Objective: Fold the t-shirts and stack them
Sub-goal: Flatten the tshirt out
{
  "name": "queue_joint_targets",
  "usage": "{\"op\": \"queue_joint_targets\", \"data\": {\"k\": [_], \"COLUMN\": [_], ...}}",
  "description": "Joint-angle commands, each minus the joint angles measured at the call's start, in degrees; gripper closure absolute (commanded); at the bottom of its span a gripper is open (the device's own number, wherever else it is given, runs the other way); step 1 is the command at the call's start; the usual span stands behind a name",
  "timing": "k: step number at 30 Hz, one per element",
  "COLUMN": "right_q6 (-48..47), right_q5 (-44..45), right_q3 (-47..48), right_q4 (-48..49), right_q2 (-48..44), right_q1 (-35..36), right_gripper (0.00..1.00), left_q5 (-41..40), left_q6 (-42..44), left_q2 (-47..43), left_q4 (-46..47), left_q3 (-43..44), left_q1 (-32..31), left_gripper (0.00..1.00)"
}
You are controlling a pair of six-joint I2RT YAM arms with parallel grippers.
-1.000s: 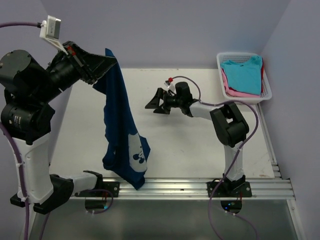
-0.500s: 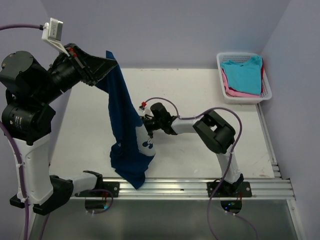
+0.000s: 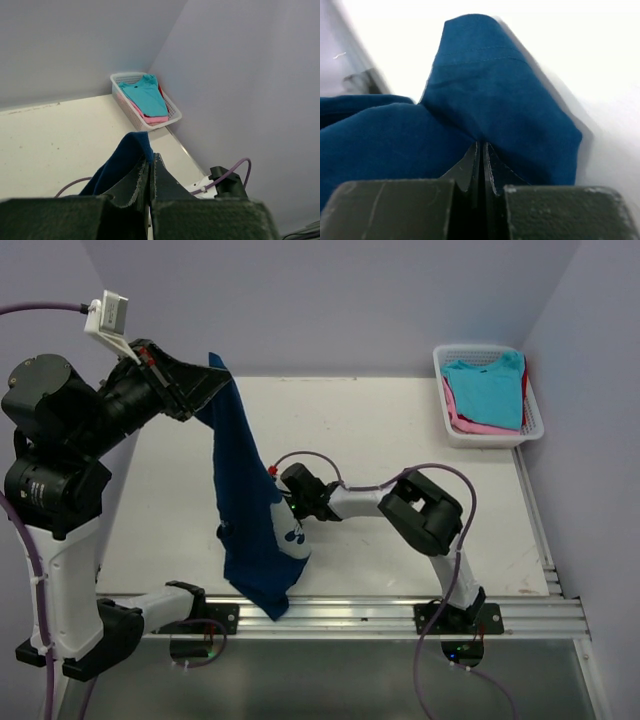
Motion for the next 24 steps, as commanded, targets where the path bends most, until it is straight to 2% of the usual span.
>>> {"op": "queue_joint_targets", "data": {"k": [1, 2, 3, 5, 6, 9, 10, 13, 16, 18, 19, 21, 24], "right_q6": [-8.6, -9.5, -10.7, -11.4, -11.7, -11.8, -11.5, -10.0, -6.9, -4.0, -3.2, -2.2, -1.6], "right_q5": [17.5, 17.6, 25.9, 33.3, 41.6, 53.0, 60.4, 71.2, 77.5, 79.1, 78.3, 75.3, 64.5], "right_q3": [1.1, 1.3, 1.4, 1.5, 1.6, 2.7, 3.5, 4.8, 5.0, 3.8, 3.0, 0.3, -4.5], "right_q4": [-16.9, -19.4, -22.0, -28.3, -30.4, -39.0, -41.3, -48.7, -54.5, -57.6, -58.4, -59.5, -59.5], "right_q2": [-12.4, -12.5, -16.8, -21.0, -23.4, -31.4, -34.5, -39.9, -44.0, -45.9, -47.5, -48.6, -49.6], "right_q1": [-0.6, -0.8, -1.3, -2.0, -2.4, -3.2, -3.2, -3.2, -3.2, -3.0, -3.0, -2.9, -2.3], "right_gripper": [1.0, 1.0, 1.0, 1.0, 1.0, 1.0, 1.0, 1.0, 1.0, 1.0, 1.0, 1.0, 1.0], "left_q5": [-2.0, -2.4, -2.7, -4.1, -4.8, -8.3, -9.3, -14.2, -21.0, -25.3, -30.0, -33.2, -36.8], "left_q6": [1.5, 1.5, 1.7, 2.0, 2.4, 3.3, 3.4, 4.1, 5.1, 6.2, 6.5, 7.7, 8.6], "left_q2": [-1.3, -1.4, -1.5, -1.7, -1.7, -1.8, -1.8, -2.0, -2.1, -1.7, -1.1, -0.2, 2.5], "left_q4": [2.0, 2.0, 1.9, 1.8, 1.6, 1.1, 1.2, 2.1, 3.9, 4.9, 5.7, 6.6, 9.3], "left_q3": [-1.1, -1.3, -1.5, -2.2, -2.4, -3.4, -3.7, -6.6, -11.3, -12.8, -13.5, -13.7, -12.8], "left_q1": [0.1, 0.1, 0.1, 0.1, 0.1, 0.1, 0.1, 0.1, 0.1, 0.1, 0.1, 0.1, 0.1], "left_gripper": [1.0, 1.0, 1.0, 1.0, 1.0, 1.0, 1.0, 1.0, 1.0, 1.0, 1.0, 1.0, 1.0]}}
